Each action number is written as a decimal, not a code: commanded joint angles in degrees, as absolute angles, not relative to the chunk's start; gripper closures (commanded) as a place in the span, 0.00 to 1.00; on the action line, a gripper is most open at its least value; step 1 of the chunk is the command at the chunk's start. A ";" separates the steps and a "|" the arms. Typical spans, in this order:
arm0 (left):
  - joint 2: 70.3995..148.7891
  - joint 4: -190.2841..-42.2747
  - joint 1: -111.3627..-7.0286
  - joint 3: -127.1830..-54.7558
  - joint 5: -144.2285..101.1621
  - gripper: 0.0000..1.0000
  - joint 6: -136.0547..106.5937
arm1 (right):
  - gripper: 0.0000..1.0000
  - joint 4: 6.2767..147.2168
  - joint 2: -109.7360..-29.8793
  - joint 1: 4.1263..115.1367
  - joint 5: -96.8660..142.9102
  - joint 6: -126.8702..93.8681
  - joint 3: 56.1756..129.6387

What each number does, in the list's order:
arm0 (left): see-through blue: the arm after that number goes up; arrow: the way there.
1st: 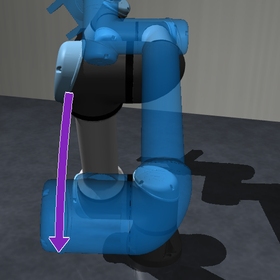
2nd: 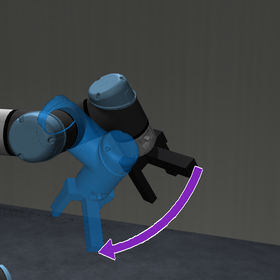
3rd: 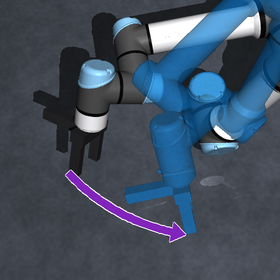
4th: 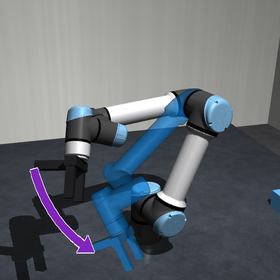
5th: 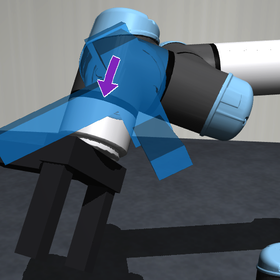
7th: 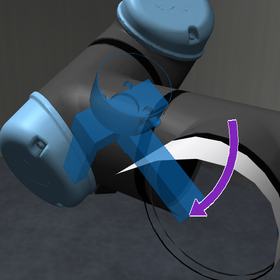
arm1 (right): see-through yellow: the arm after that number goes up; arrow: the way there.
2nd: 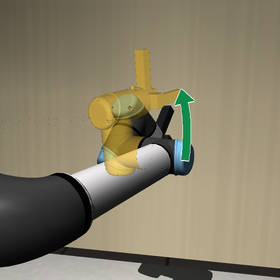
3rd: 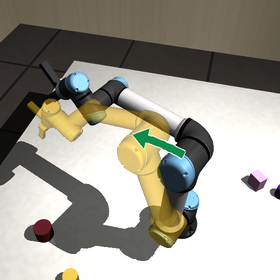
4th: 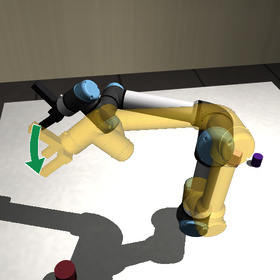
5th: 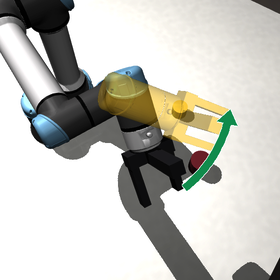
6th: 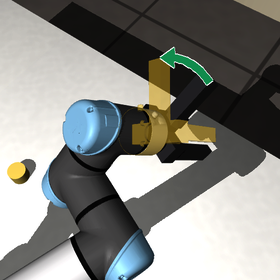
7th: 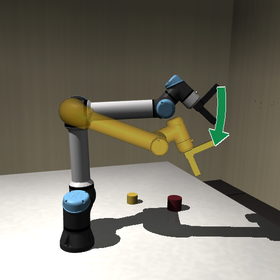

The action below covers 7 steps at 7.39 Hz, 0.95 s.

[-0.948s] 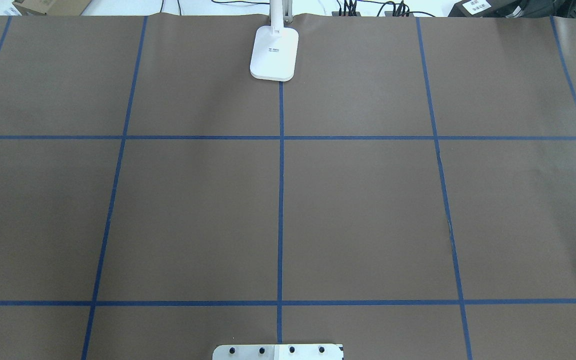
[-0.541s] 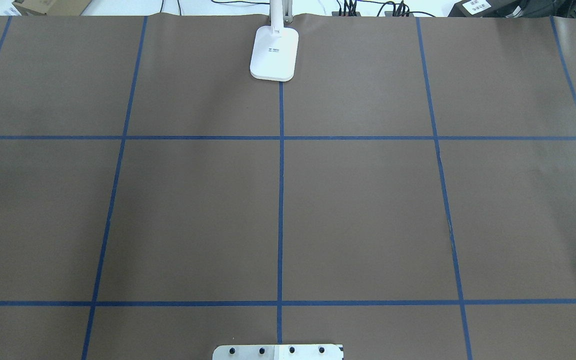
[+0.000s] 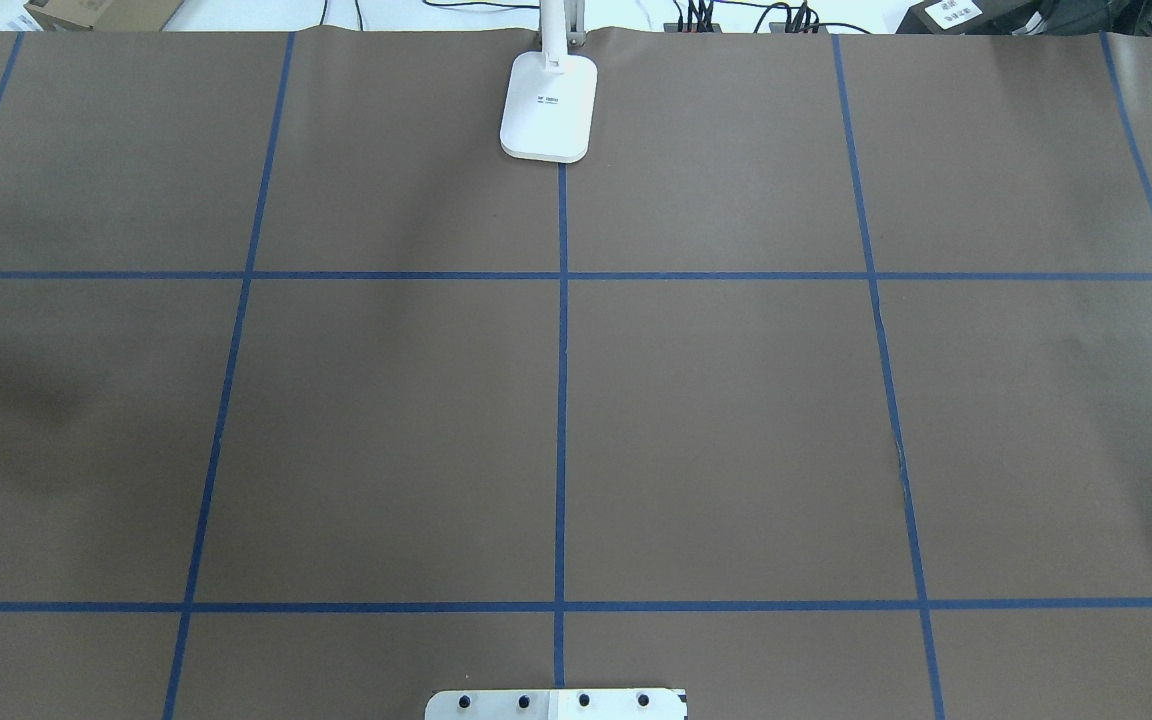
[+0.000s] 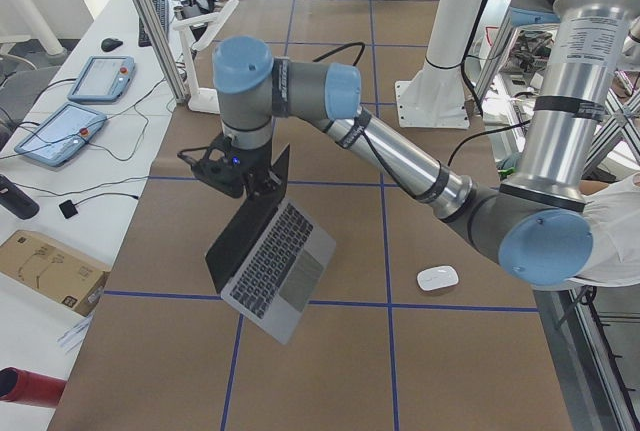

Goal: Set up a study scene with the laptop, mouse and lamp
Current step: 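Move the held laptop with the left gripper in front of the white lamp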

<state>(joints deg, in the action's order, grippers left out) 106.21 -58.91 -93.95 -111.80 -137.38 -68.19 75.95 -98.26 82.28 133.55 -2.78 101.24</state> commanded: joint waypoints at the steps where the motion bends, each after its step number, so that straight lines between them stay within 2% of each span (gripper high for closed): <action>1: 117.72 -58.36 -81.71 -115.21 -137.55 1.00 -93.12 | 0.01 76.20 -97.91 82.00 132.80 -2.81 100.99; 5: 137.94 -58.36 -60.97 -114.44 -131.88 1.00 -135.70 | 0.01 75.85 -96.86 81.65 132.63 -2.81 97.30; 6: 143.38 -58.36 -54.82 -109.91 -127.75 1.00 -141.36 | 0.01 75.76 -96.59 81.65 132.63 -2.90 95.99; 7: 149.44 -58.45 -50.67 -102.12 -123.79 1.00 -143.68 | 0.01 75.85 -96.33 81.65 132.71 -2.90 95.98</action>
